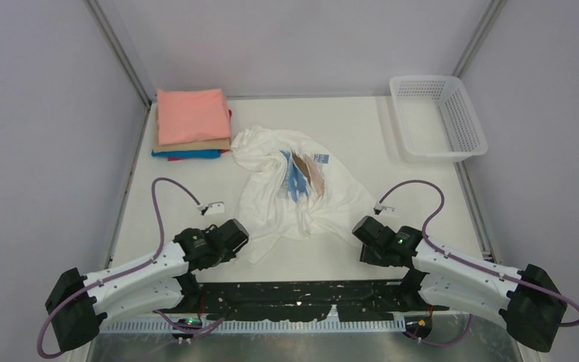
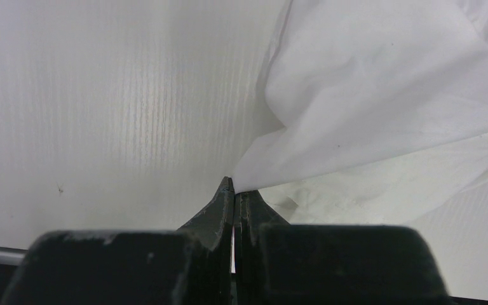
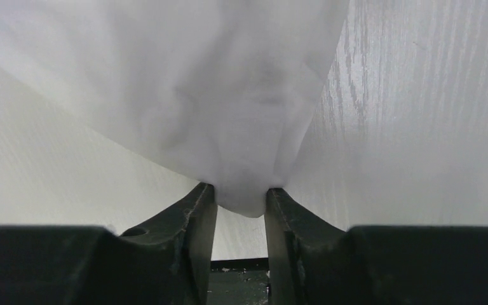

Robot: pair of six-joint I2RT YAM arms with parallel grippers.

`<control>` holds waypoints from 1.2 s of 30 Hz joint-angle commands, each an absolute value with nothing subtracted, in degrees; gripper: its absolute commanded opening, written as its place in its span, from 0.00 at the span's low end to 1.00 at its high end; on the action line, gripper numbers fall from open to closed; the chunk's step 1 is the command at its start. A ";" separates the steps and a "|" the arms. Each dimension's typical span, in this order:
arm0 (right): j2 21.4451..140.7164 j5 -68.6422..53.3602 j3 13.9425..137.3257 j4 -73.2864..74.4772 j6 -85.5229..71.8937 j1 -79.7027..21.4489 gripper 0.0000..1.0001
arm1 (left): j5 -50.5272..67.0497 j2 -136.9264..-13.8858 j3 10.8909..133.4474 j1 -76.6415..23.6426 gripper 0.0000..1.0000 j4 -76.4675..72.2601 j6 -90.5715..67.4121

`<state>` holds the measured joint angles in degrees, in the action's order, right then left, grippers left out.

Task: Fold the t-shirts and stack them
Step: Flatten out the tshirt

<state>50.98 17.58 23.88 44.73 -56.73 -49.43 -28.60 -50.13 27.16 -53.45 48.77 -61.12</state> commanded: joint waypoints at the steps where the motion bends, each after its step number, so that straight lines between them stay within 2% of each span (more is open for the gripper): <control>1: 50.65 20.88 24.25 45.23 -58.43 -49.65 0.32 | -32.22 -49.77 29.46 -53.13 0.00 50.37 -61.85; 2: 50.37 21.26 24.41 45.34 -58.22 -49.68 0.24 | -32.58 -49.54 29.52 -53.17 0.00 50.62 -62.14; 4: 49.18 22.73 25.25 46.17 -57.55 -49.67 0.15 | -34.21 -48.72 29.99 -53.17 0.00 51.55 -62.91; 6: 47.40 24.71 27.59 47.68 -56.46 -49.66 0.08 | -37.36 -46.95 31.82 -53.17 0.00 53.84 -64.88; 8: 45.64 27.91 31.24 49.51 -54.51 -49.44 0.06 | -41.94 -43.64 34.86 -53.12 0.00 55.65 -64.56; 13: 43.97 33.68 40.87 50.73 -45.16 -41.81 0.06 | -50.88 -37.34 43.05 -49.91 0.00 54.51 -57.36; 19: 41.66 32.98 52.52 40.33 -34.43 -30.16 0.06 | -51.12 -36.04 54.07 -41.63 0.00 45.76 -44.20; 26: 42.78 33.31 68.94 36.93 -26.95 -27.82 0.06 | -53.26 -36.98 70.71 -40.78 0.00 38.13 -28.18; 30: 41.21 32.11 77.28 37.44 -23.24 -27.86 0.06 | -48.73 -37.14 80.41 -40.78 0.00 35.31 -19.83; 36: 38.86 24.96 87.73 38.80 -19.95 -27.84 0.06 | -35.47 -38.23 95.93 -40.78 0.00 33.81 -11.30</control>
<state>40.93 27.97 81.58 40.18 -23.75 -28.12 -43.35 -37.32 87.02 -41.12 38.09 -20.03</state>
